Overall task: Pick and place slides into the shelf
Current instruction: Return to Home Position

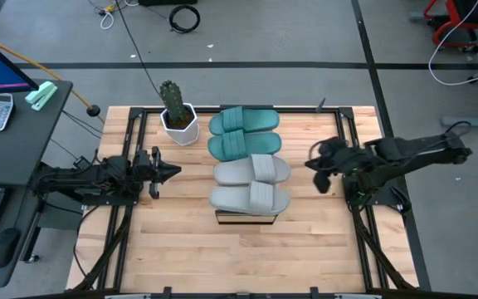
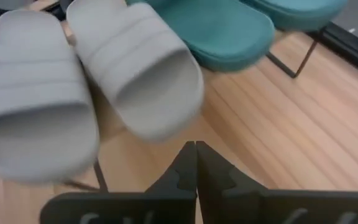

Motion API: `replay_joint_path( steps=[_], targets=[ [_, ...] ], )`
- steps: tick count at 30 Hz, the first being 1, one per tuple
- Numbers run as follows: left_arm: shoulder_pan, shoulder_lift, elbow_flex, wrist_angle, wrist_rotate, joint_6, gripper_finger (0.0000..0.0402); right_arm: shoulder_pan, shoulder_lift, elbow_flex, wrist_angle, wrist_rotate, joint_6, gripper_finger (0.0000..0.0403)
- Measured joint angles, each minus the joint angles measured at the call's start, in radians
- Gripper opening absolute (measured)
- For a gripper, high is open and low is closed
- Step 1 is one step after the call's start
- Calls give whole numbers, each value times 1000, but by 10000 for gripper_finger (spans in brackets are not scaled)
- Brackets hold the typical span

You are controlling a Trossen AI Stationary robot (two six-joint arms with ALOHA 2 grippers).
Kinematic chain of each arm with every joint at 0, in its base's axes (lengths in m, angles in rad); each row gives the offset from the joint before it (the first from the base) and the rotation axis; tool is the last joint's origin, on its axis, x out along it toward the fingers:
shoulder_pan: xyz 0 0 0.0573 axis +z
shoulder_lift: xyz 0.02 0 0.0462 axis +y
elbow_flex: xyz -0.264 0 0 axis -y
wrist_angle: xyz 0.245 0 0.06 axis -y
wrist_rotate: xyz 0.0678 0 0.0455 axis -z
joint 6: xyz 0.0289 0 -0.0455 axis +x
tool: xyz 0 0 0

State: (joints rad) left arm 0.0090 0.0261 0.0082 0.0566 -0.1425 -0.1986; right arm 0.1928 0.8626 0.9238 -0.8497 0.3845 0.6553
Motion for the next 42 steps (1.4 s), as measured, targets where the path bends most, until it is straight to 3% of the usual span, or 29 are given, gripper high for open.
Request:
replay_joint_path(
  steps=[9, 17, 31, 36, 42],
  targets=[
    [0, 0, 0, 0, -2, 0, 27, 0, -329, -227, 14, -55, -73, 0],
    [0, 0, -1, 0, -2, 1, 40, 0, -512, -421, 137, -68, -107, 0],
    [0, 0, -1, 0, -2, 1, 25, -8, -533, -633, 431, -70, -92, 0],
    [0, 0, -1, 0, -2, 1, 32, -9, -534, -739, 599, -66, -72, 0],
    [0, 0, -1, 0, -2, 1, 40, -65, -537, -789, 666, -38, -69, 0]
  ],
)
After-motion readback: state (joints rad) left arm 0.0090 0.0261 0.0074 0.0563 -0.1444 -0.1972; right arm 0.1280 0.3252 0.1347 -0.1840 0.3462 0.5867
